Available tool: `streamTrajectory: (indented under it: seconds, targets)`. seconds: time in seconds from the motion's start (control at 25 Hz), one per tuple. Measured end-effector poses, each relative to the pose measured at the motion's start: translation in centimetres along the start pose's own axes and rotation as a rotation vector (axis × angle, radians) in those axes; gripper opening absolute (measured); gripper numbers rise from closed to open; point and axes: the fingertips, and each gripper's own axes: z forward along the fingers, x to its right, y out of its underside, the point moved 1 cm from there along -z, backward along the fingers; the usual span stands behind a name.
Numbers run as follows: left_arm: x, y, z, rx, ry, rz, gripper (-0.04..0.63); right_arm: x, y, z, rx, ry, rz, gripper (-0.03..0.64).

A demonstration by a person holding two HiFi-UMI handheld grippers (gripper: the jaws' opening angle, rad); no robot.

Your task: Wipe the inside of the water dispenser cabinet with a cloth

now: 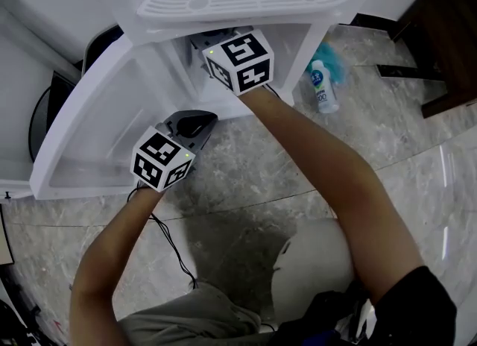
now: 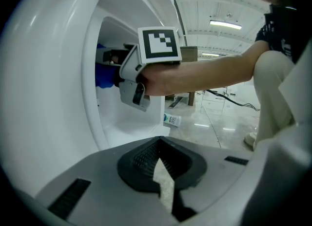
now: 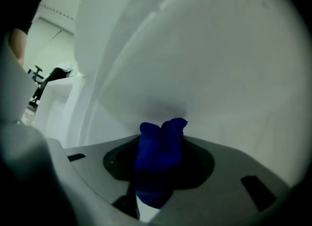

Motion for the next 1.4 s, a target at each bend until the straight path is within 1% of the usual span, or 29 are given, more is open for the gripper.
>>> streamTrajectory:
  seconds: [0.08, 0.16, 0.28, 0.44, 0.56, 0.68, 0.84, 0.96, 1.04, 1.12, 1.2, 1.32, 1.4]
  targets:
    - [0.2, 0.1, -0.1, 0.001, 0.004, 0.0, 0.006, 0.3, -1.6, 0.0, 0.084, 0.056, 0.018, 0.143]
    - [0.3, 0.2, -0.5, 0.004, 0.004, -0.001, 0.006, 0.6, -2.2, 0.3, 0.11, 0.082, -0.012, 0.143]
    - [0.3, 0.7, -1.1, -0.002, 0.003, -0.001, 0.006, 1.2, -1.9, 1.4, 0.091, 0.099, -0.078, 0.143]
    - [0.1, 0.6, -1.7, 0.001, 0.003, -0.003, 0.006, 2.8, -1.5, 3.1, 0.029, 0.149, -0.138, 0.143]
    - [-0.1, 0.2, -1.9, 0.012, 0.001, 0.005, 0.006, 2.8, -1.5, 3.1, 0.025, 0.144, -0.147, 0.142]
    - [0.0, 0.5, -1.9, 0.006, 0.002, 0.004, 0.006, 1.4, -1.7, 1.5, 0.054, 0.12, -0.149, 0.143]
    - [0.5, 0.5, -1.3, -0.001, 0.021, 0.012, 0.006, 0.3, -2.2, 0.3, 0.085, 0.123, -0.135, 0.141]
    - [1.1, 0.4, -0.9, -0.002, 0.032, 0.015, 0.006, 0.8, -2.0, 1.1, 0.053, 0.118, -0.164, 0.141]
    - [1.5, 0.2, -0.8, -0.003, 0.038, 0.025, 0.006, 1.4, -1.7, 1.8, 0.025, 0.133, -0.177, 0.141]
    - [1.4, 0.1, -1.0, -0.008, 0.034, 0.039, 0.006, 2.3, -1.3, 2.4, 0.004, 0.162, -0.169, 0.141]
    - [1.0, -0.1, -1.2, -0.003, 0.02, 0.036, 0.006, 2.9, -1.1, 2.9, -0.007, 0.177, -0.154, 0.141]
    - [0.4, -0.4, -1.8, 0.019, 0.007, 0.022, 0.006, 2.9, -1.0, 2.9, -0.012, 0.167, -0.131, 0.141]
    - [0.1, -0.4, -2.2, 0.027, 0.001, 0.015, 0.006, 2.0, -0.9, 2.2, -0.017, 0.144, -0.137, 0.141]
